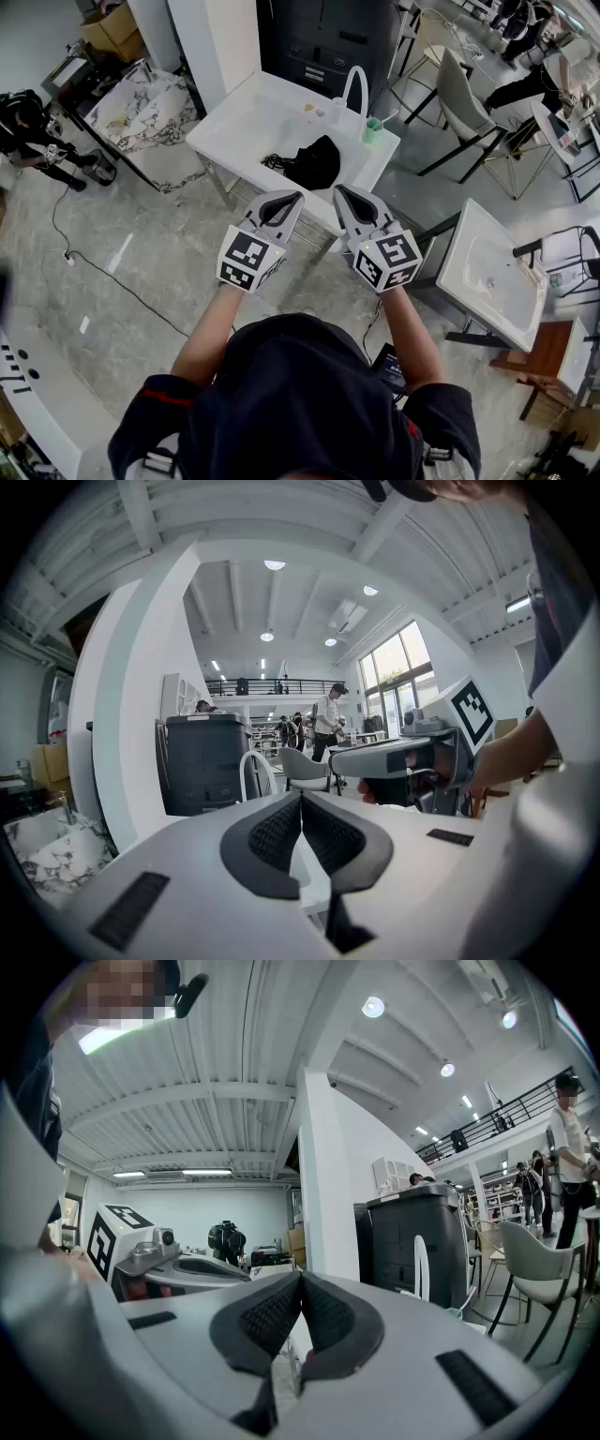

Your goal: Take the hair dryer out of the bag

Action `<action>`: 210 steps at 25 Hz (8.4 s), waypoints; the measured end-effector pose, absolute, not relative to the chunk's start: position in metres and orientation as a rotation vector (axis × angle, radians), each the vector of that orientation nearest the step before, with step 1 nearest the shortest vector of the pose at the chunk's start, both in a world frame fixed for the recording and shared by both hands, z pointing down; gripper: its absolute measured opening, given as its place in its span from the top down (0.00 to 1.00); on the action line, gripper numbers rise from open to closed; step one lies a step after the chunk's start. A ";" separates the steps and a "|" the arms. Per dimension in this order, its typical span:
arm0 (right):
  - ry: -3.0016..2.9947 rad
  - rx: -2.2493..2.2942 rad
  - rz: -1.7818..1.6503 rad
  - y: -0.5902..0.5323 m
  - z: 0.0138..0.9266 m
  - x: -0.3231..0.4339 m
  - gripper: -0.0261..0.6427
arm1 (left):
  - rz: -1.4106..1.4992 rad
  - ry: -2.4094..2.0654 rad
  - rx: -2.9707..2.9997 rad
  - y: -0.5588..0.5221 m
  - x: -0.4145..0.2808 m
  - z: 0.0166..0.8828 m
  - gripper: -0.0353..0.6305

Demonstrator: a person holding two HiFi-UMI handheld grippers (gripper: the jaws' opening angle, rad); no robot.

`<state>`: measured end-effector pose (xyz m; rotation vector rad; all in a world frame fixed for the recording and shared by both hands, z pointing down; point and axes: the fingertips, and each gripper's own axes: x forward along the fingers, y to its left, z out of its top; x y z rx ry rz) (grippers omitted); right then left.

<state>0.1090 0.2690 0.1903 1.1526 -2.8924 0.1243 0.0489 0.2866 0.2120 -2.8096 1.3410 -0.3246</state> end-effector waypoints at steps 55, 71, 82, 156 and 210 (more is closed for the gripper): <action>-2.816 1.077 0.261 0.122 0.245 0.065 0.91 | -0.419 1.538 -2.813 0.143 -0.010 0.254 0.92; -2.778 1.157 0.286 0.045 0.237 0.005 0.91 | -0.443 1.395 -2.888 0.068 -0.061 0.247 0.93; -2.691 1.226 0.311 0.007 0.248 -0.026 0.91 | -0.385 1.322 -3.008 0.028 -0.099 0.256 0.92; -2.254 1.199 0.796 -0.032 0.477 0.026 0.91 | -0.978 0.967 -3.326 -0.009 -0.041 0.482 0.92; -1.796 1.007 0.662 -0.033 0.599 0.036 0.89 | -0.972 1.053 -3.393 -0.034 -0.036 0.509 0.92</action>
